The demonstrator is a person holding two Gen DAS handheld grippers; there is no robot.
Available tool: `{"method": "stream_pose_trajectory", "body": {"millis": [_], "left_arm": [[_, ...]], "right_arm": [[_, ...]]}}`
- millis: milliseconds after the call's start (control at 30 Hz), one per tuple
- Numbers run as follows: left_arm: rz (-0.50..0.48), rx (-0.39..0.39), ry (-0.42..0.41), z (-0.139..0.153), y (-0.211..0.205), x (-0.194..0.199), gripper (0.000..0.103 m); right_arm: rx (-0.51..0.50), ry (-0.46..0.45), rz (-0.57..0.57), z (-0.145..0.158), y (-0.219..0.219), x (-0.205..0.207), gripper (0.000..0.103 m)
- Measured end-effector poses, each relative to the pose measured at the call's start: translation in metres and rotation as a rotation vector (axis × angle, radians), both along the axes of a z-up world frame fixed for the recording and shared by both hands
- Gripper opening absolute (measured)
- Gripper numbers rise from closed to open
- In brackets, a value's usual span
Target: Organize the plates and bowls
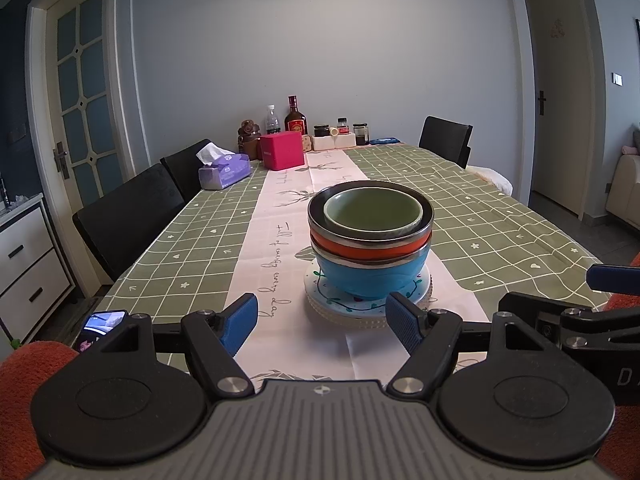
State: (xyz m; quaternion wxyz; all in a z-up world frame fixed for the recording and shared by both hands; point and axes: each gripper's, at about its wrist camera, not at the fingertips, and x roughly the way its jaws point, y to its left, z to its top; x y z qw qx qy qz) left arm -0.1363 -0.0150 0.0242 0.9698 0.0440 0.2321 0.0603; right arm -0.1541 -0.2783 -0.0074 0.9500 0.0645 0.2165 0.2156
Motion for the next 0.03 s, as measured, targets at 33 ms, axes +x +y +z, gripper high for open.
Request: {"method": "stream_pose_trajectory", "body": {"millis": [33], "left_arm": [[0.000, -0.001, 0.000, 0.0002, 0.0006, 0.0001, 0.086]], "right_arm": [[0.000, 0.000, 0.000, -0.0002, 0.0001, -0.0001, 0.097]]}}
